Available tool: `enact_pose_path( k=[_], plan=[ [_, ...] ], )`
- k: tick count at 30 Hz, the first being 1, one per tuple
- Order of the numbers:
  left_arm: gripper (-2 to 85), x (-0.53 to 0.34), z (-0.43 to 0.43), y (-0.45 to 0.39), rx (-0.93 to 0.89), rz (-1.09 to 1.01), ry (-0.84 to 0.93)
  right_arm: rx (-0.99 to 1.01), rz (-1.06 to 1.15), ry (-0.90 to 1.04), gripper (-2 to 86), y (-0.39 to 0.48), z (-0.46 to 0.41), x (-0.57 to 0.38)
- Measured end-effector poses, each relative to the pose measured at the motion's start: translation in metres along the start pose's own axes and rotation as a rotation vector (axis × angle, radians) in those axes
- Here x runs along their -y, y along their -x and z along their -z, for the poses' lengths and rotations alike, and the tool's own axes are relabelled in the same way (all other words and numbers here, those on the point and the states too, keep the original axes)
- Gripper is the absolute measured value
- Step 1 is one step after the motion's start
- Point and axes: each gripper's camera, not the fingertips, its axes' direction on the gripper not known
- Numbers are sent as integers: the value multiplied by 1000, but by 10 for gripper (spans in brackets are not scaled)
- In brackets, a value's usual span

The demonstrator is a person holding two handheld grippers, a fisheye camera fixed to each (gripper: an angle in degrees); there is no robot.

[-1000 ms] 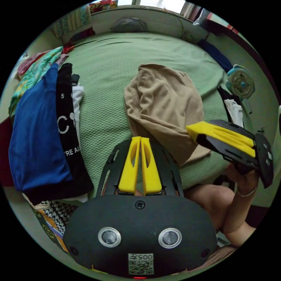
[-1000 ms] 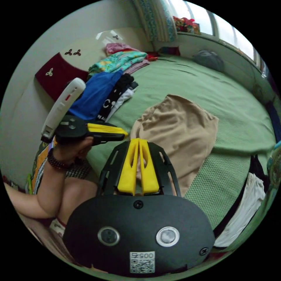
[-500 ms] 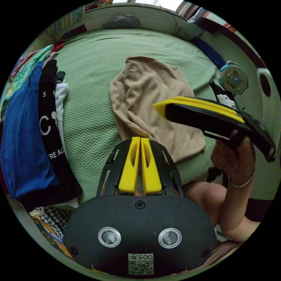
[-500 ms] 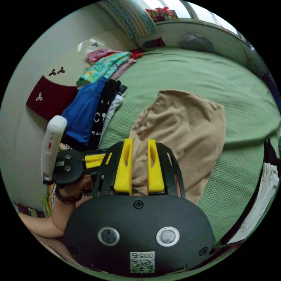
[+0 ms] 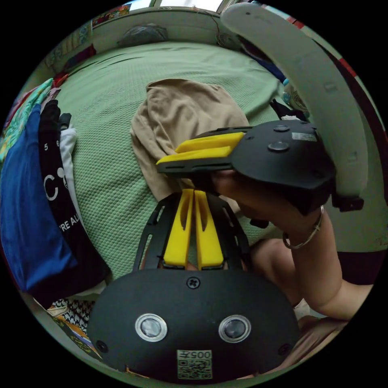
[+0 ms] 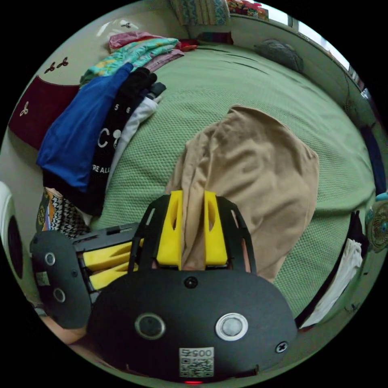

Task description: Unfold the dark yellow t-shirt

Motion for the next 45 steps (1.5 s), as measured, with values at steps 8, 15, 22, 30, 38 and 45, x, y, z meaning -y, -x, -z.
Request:
enact_pose_path(
  k=[8, 15, 22, 30, 38, 45],
  plan=[
    [9, -10, 15, 17, 18, 113, -153, 36, -104, -139, -11, -42, 39, -17],
    [100, 0, 8, 36, 29, 237, -188, -6, -251, -250, -15, -104, 74, -51],
    [120, 20, -11, 23, 38, 227, -140, -69, -461, -330, -16, -177, 101, -95],
    [116, 30, -17, 10, 120, 274, -89, -290, -621, -360, -15, -237, 128, -148],
    [111, 27, -21, 8, 95, 294, -82, -441, -947, -314, 46, -286, 137, -206],
    [42, 23, -20, 4, 72, 290, -56, -304, -775, -368, 66, -244, 148, -193]
  ],
)
